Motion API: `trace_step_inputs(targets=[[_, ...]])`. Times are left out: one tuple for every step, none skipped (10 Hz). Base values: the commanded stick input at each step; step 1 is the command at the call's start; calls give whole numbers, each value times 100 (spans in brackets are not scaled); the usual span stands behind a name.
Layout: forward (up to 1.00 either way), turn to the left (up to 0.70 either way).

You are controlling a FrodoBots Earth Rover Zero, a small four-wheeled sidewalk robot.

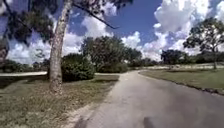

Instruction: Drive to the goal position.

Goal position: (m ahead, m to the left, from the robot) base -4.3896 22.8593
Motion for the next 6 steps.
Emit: trace_step_inputs(targets=[[0, 70], [0, 70], [0, 70], [0, 70], [0, 70], [0, 70]])
